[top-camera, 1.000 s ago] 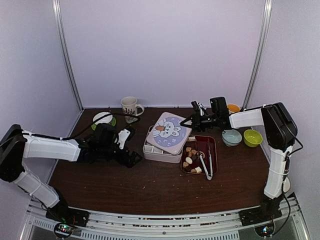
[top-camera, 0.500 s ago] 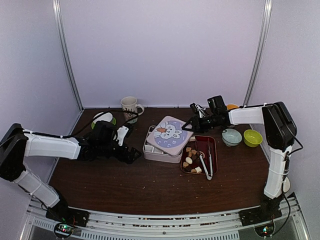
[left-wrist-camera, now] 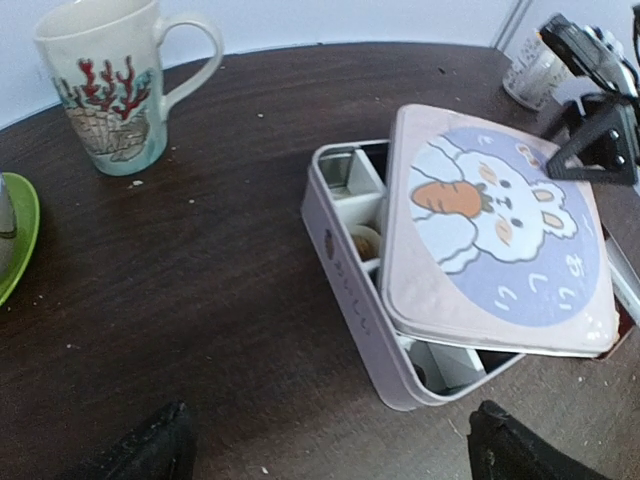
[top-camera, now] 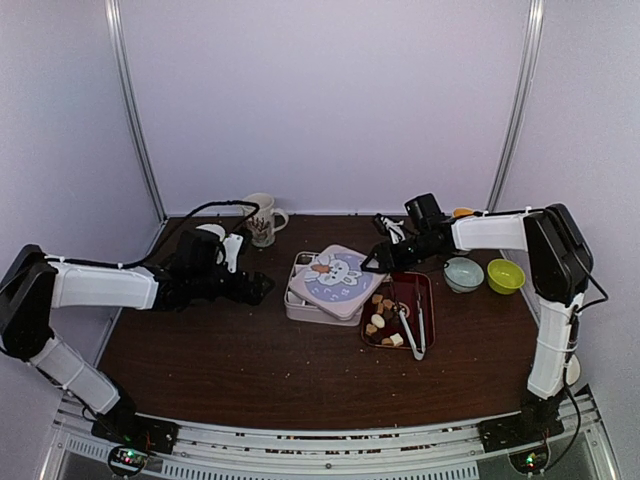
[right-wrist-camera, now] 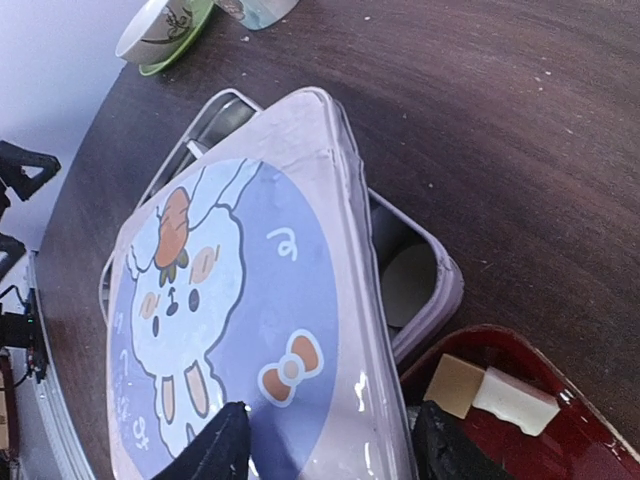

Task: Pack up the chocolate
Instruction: Put down the box lid at the center of the board.

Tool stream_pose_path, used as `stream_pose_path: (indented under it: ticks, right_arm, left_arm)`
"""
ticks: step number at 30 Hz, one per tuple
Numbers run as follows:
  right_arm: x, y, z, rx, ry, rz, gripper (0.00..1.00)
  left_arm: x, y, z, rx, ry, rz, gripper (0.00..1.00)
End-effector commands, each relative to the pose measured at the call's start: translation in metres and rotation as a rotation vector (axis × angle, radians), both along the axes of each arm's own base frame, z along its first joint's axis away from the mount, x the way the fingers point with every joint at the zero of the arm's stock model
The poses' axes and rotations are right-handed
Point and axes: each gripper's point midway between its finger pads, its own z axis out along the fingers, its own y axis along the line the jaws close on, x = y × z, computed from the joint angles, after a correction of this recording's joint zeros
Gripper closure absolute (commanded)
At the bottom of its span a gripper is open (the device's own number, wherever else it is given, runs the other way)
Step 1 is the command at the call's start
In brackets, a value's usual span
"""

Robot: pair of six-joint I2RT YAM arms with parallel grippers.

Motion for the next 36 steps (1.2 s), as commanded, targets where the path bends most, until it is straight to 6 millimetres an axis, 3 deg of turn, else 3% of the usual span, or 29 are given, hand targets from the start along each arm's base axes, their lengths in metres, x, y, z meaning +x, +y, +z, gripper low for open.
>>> stream_pose_path:
  ticks: [1, 4, 6, 12, 19, 29, 33, 36]
  right_arm:
    - [-0.005, -0.01, -0.008, -0.145, -0.049, -0.005, 0.39]
    - [-0.006, -0.013, -0.007, -0.177, -0.066, -0.011, 0.2]
    - [-0.008, -0.015, -0.008, -0.199, -0.07, -0.011, 0.13]
    - [-0.009, -0.021, 0.002, -0.201, -0.1, -0.051, 0.0]
    - [-0.006, -0.025, 0.019, -0.192, -0.158, -0.09, 0.0]
    - [-0.012, -0.031, 0.087, -0.143, -0.316, -0.187, 0.0]
    - [-0.024, -0.029, 0.129, -0.125, -0.423, -0.238, 0.0]
    - [-0.026, -0.04, 0.159, -0.095, -0.441, -0.353, 0.0]
  left_arm:
    - [0.025, -0.005, 0.028, -0.155, -0.031, 0.009, 0.02]
    - [0.031, -0.011, 0.033, -0.156, -0.035, -0.007, 0.02]
    - [0.036, -0.014, 0.035, -0.155, -0.034, -0.013, 0.02]
    - [0.048, -0.025, 0.036, -0.15, -0.031, -0.037, 0.04]
    - [0.052, -0.034, 0.039, -0.155, -0.028, -0.069, 0.06]
    - [0.046, -0.017, 0.043, -0.088, -0.05, -0.031, 0.06]
    - [0.042, -0.008, 0.055, -0.073, -0.08, -0.009, 0.06]
    - [0.039, -0.003, 0.063, -0.064, -0.097, -0.001, 0.05]
